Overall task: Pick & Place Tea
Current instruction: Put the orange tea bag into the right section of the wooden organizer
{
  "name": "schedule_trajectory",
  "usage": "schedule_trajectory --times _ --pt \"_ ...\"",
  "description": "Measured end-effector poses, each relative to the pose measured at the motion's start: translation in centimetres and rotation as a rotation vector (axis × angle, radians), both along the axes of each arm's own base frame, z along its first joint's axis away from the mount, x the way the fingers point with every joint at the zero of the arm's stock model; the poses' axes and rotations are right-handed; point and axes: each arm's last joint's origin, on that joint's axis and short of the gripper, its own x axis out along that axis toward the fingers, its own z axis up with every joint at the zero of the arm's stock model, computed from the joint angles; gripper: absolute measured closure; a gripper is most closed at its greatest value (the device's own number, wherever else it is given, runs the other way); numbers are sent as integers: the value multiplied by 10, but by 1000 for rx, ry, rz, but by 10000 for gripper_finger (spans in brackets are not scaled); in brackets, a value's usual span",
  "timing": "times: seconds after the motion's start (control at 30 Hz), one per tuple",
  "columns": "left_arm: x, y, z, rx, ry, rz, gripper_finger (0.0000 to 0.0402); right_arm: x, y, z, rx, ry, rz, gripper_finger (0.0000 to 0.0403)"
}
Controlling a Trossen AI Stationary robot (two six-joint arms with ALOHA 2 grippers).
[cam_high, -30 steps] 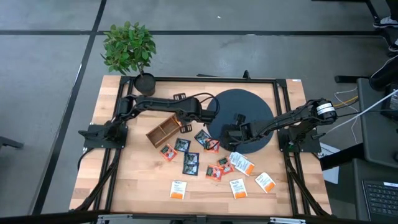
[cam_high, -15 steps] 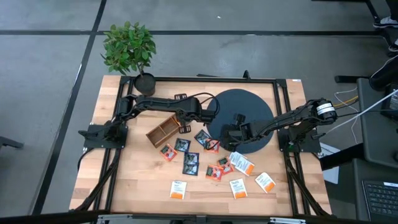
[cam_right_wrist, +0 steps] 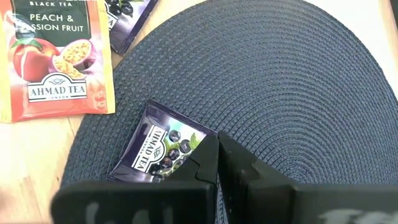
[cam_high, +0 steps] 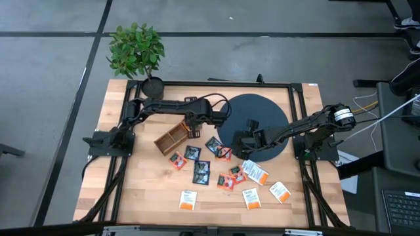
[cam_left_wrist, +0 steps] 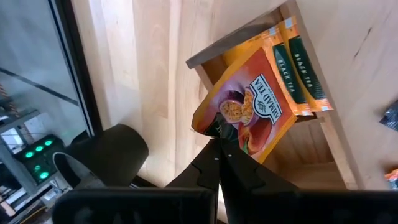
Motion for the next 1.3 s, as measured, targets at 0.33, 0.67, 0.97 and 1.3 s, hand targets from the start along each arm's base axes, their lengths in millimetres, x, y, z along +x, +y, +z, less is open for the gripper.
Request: schedule_trajectory --times 0.33,0.67,0.97,1.3 --pt "-1 7 0 -51 21 -31 399 0 0 0 0 0 1 391" --pt "-3 15 0 -35 29 -28 386 0 0 0 -1 1 3 391" --pt "-3 16 0 -26 23 -11 349 0 0 0 -2 2 3 391" --pt "-2 12 -1 -73 -7 49 336 0 0 0 -2 1 3 391"
